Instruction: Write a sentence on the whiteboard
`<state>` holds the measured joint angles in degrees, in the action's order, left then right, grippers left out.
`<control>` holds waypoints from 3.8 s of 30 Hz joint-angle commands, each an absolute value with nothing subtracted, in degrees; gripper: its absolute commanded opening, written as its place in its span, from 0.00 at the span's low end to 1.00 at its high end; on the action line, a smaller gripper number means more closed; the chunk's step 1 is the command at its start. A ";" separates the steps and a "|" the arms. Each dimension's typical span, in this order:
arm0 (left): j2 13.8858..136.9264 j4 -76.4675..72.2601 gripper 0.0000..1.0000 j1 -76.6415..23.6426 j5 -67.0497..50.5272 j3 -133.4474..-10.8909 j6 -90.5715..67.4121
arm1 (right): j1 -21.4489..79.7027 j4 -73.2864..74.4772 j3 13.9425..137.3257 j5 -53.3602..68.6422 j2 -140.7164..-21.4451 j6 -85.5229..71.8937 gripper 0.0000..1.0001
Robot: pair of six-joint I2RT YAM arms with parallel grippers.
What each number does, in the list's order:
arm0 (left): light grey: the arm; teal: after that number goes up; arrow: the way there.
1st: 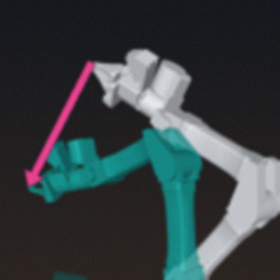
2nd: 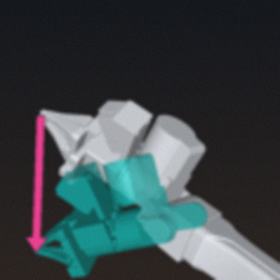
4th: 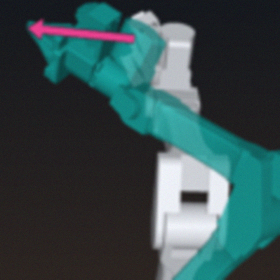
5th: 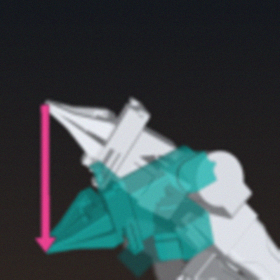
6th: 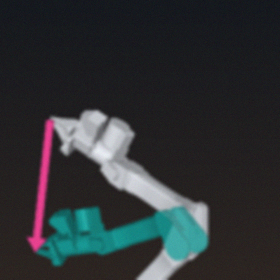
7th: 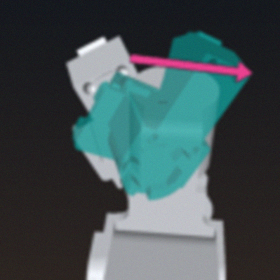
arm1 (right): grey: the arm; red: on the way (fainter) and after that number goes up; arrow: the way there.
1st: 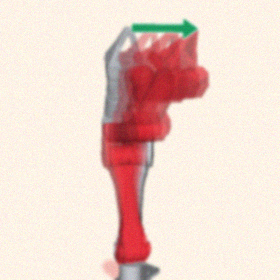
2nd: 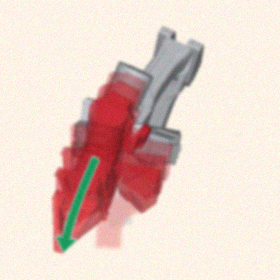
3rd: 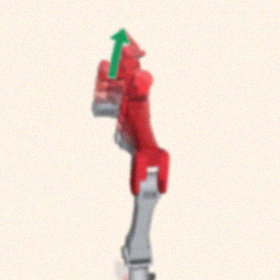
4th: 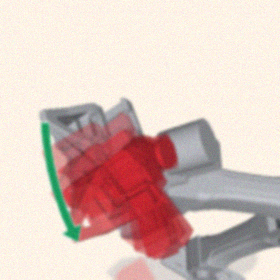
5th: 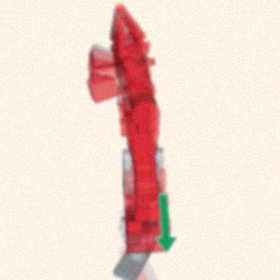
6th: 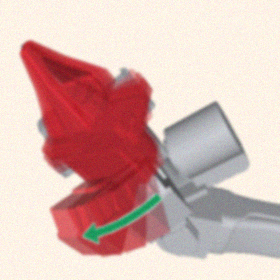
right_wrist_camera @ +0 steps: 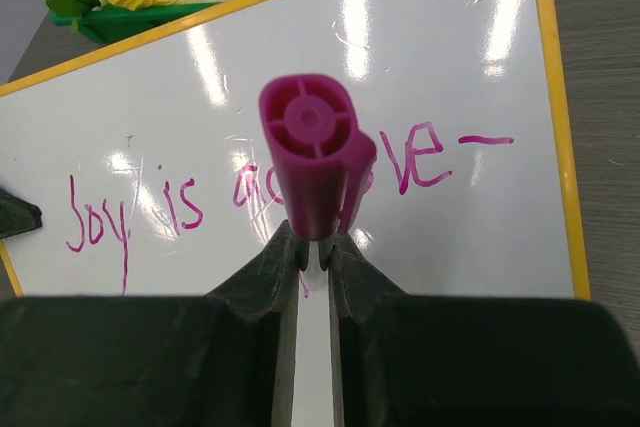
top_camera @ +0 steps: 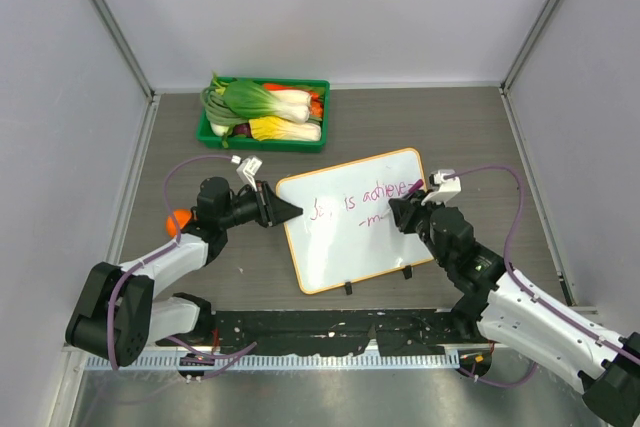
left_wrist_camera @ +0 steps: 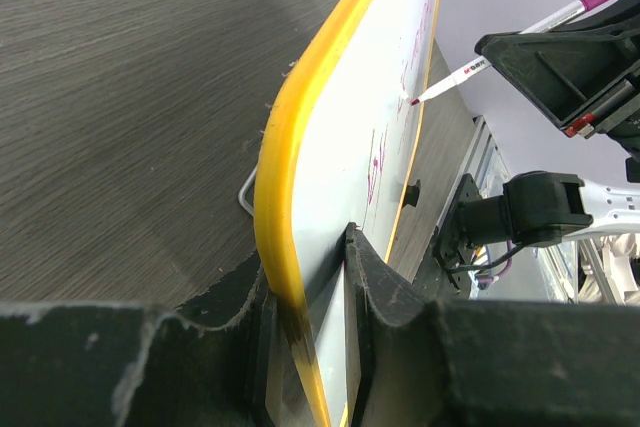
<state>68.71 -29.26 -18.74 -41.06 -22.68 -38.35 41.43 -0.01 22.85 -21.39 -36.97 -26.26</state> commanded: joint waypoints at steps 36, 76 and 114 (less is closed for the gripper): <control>69.35 -24.26 0.00 -18.81 -33.49 -21.18 -28.83 | 40.69 -2.28 25.58 -26.02 -40.08 -25.84 0.01; 69.52 -24.26 0.00 -18.90 -33.57 -21.18 -28.83 | 40.52 2.90 25.93 -27.95 -38.58 -25.67 0.01; 69.43 -24.35 0.00 -18.90 -33.49 -21.09 -28.83 | 40.25 2.19 26.28 -26.28 -39.55 -25.58 0.01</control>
